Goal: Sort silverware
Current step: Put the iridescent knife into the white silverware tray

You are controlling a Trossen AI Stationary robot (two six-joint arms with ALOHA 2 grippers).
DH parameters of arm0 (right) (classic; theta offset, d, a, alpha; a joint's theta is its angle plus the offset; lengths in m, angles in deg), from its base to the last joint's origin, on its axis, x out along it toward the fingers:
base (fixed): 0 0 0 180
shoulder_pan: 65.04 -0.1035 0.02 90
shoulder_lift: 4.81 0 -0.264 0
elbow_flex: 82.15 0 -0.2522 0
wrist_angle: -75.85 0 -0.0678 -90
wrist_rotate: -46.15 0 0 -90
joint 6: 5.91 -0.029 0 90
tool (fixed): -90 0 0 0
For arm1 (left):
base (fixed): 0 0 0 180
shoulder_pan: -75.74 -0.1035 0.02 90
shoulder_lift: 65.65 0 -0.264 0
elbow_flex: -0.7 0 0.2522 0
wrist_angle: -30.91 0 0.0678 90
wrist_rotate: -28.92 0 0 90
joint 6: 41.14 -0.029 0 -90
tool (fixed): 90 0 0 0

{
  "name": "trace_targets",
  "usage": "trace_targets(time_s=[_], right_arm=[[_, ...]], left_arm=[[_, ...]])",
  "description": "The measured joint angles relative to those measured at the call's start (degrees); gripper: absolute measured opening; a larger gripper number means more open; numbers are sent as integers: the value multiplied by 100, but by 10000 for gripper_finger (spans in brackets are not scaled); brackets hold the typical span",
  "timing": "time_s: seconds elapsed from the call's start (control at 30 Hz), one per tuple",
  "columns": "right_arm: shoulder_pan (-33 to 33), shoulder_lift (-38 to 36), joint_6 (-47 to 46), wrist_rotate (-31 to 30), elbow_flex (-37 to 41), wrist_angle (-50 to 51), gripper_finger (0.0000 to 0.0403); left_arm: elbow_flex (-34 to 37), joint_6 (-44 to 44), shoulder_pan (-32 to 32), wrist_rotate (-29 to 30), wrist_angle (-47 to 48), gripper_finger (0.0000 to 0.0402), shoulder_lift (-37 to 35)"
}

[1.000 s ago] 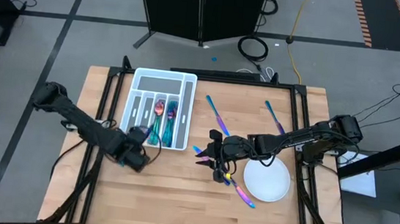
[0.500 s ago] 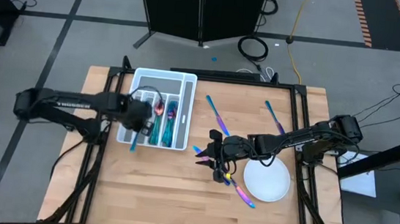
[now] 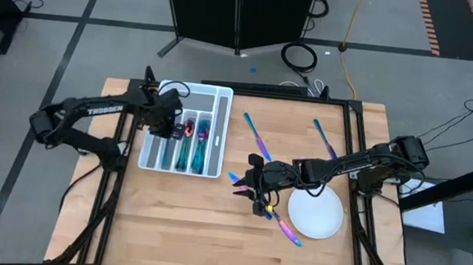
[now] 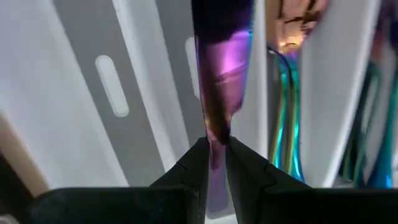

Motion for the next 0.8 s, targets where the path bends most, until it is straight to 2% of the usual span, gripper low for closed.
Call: trace_targets(time_s=[0.33,0.67,0.8], right_arm=[[0,0,105,0,0,21,95],[0,0,105,-2,0,81,95],[0,0,105,0,0,88,95]], left_arm=[[0,-288,-34,-87,-184,51,973],[0,-514,-34,-26,-157,52,807],[-132,-1023,-32,-121,51,52,647]])
